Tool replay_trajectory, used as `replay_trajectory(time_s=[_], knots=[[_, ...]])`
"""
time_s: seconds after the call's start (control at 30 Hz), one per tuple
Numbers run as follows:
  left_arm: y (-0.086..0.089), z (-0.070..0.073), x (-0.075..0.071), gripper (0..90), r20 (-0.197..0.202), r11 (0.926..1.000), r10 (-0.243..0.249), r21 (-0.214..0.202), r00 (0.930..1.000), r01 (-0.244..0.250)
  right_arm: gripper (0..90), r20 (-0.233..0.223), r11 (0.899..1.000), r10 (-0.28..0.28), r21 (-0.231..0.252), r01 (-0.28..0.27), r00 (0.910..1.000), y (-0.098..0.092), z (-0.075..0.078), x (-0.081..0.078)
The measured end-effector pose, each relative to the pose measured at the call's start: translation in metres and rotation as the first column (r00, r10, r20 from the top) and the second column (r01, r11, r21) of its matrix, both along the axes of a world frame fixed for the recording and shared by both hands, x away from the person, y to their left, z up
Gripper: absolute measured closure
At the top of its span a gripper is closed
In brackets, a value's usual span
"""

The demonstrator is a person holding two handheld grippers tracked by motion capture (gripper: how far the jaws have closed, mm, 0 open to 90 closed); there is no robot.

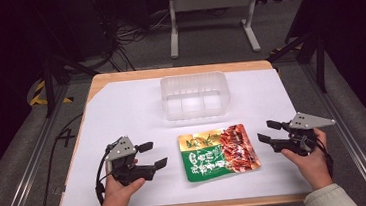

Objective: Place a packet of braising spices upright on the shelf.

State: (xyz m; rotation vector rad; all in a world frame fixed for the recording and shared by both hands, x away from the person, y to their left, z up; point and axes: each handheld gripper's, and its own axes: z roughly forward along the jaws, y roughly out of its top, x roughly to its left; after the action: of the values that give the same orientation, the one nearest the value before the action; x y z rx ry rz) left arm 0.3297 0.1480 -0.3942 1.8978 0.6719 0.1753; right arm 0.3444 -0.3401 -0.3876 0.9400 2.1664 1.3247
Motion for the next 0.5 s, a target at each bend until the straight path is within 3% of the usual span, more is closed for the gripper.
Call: replay_trajectory(time_s=[0.17,0.27,0.5], knots=[[-0.012,0.0,0.0,24.1,-0.005,0.9999,-0.014,0.001,0.9999,0.014,37.1,-0.003,1.0,0.0,-0.006,0.0,1.0,0.001,-0.001,0.0],[-0.019,0.0,0.0,24.3,0.024,1.0,0.008,-0.005,0.9997,-0.008,36.7,-0.002,1.0,0.001,-0.007,-0.001,1.0,0.002,-0.001,0.0],[-0.034,0.0,0.002,23.8,0.015,0.9999,-0.007,-0.013,0.9999,0.007,36.0,-0.006,1.0,0.002,-0.011,-0.003,1.0,0.002,-0.002,0.0]])
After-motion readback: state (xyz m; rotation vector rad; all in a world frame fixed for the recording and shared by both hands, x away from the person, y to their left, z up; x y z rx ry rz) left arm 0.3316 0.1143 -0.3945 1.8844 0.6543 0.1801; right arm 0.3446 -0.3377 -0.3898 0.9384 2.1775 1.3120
